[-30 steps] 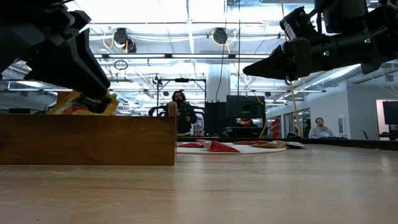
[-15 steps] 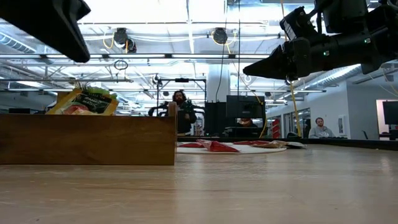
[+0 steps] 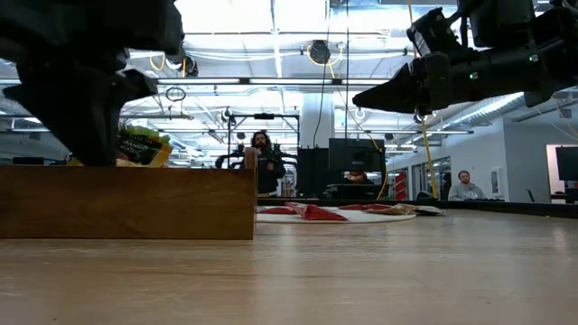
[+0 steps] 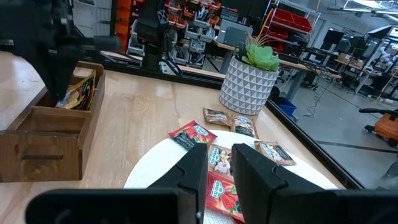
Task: Pick & Place Tea
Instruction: Put the orange tea bag into the middle section of the wooden organizer
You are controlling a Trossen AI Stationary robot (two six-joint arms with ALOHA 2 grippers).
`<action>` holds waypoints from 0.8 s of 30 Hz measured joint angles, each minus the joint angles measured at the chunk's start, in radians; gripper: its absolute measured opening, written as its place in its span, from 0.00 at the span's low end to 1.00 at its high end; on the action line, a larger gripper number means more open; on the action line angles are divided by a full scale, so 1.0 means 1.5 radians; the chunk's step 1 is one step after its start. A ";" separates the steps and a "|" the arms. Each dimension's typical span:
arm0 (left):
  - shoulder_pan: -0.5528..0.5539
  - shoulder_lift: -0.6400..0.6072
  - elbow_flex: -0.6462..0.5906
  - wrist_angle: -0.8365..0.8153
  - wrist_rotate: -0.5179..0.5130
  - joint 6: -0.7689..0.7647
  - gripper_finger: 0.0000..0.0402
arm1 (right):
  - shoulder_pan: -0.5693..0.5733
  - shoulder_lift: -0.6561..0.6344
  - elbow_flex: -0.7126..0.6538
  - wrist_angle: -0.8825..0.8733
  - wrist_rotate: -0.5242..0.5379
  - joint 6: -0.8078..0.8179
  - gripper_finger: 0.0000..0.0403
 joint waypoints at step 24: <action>0.001 0.002 -0.022 0.000 -0.017 -0.052 0.00 | 0.000 0.000 0.000 0.000 -0.001 -0.005 0.15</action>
